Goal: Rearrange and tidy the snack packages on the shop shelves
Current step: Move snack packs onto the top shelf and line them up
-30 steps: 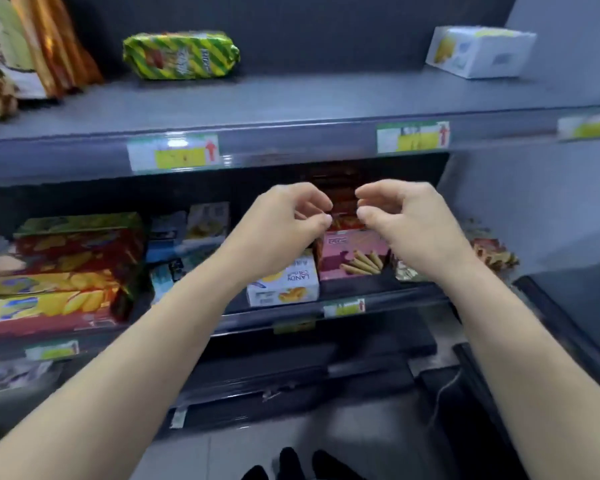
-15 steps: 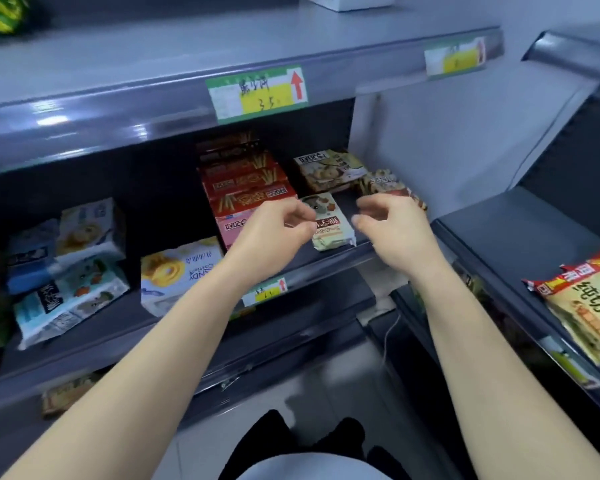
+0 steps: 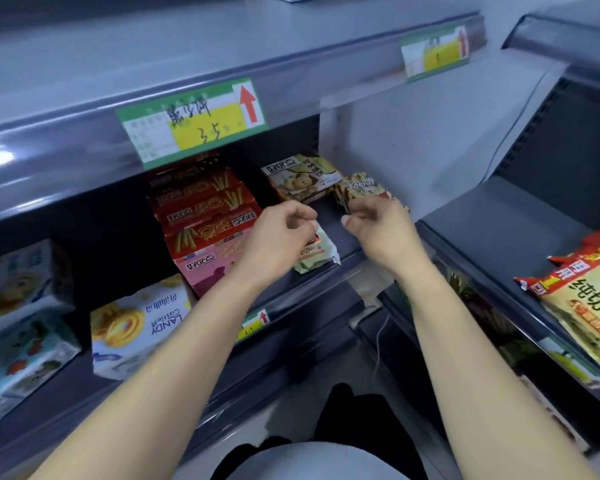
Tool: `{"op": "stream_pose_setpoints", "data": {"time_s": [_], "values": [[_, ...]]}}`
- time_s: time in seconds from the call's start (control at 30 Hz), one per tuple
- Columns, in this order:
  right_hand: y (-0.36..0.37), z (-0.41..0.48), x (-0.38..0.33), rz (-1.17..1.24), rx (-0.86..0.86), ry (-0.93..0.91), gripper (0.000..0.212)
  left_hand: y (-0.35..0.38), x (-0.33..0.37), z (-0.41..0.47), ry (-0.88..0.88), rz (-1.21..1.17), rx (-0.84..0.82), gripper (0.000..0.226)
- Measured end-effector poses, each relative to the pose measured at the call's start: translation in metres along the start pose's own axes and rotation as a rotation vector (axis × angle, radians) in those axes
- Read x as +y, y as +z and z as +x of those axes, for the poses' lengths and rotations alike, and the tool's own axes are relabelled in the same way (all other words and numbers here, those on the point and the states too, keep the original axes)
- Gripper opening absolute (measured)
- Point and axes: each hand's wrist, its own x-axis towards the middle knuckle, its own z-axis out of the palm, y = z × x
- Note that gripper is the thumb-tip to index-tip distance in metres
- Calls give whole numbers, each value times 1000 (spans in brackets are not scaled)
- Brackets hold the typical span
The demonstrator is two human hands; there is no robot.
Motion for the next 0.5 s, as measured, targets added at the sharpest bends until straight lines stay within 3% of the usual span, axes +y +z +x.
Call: {"op": "stream_pose_setpoints", "data": {"time_s": [0.17,0.37,0.5], "values": [[1,34,18,14,-73,42,38,21,-9,26,-56,-22,8,14],[2,91,44,-52,-146,-31,24,54,-21,68,-139,-25,164,28],[6,130,59,-52,-198,-80,28,72,-29,97,-231,-59,247,30]]}}
